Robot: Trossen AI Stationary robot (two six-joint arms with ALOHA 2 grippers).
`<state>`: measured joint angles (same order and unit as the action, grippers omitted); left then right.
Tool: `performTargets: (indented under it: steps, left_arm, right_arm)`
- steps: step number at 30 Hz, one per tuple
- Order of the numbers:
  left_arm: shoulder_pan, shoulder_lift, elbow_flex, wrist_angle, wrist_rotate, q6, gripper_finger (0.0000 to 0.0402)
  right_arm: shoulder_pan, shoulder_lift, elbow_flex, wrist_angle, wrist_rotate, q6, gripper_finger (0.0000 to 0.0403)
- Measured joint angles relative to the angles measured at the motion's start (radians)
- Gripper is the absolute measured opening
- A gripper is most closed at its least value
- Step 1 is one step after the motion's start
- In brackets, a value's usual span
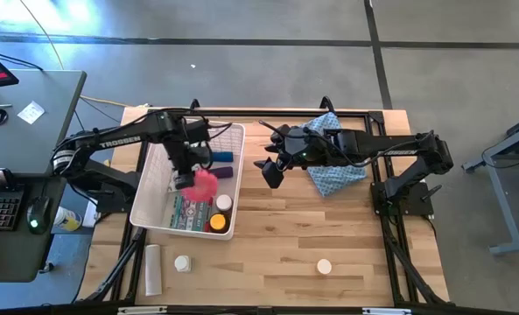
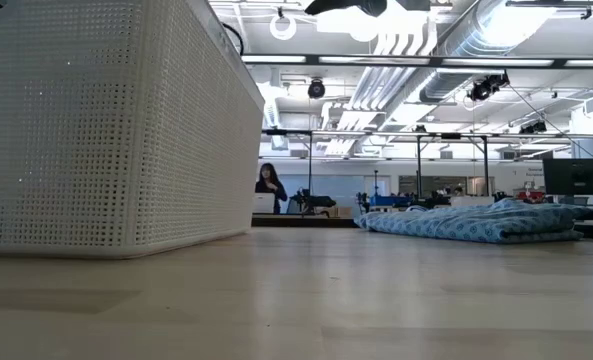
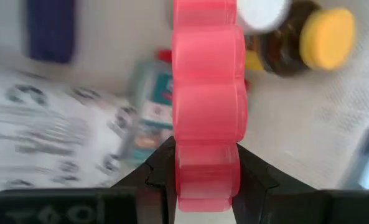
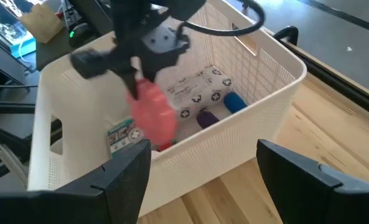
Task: Pick & place medical supplies in basket/bin
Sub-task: Put the pink pill organizer into the white bin
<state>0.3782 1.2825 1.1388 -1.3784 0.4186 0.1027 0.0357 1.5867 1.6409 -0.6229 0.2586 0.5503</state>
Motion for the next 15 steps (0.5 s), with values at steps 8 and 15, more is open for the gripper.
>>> performTargets:
  steps: [8, 15]
  left_arm:
    - [-0.006, -0.008, -0.003, -0.121, 0.132, 0.089, 0.0139]
    - [-0.018, 0.003, -0.022, -0.159, 0.228, 0.098, 0.014]
  right_arm:
    - [0.0, 0.001, 0.0, -0.01, 0.049, 0.007, 0.0282]
    - [-0.003, 0.001, 0.0, -0.01, 0.057, 0.0, 0.0281]
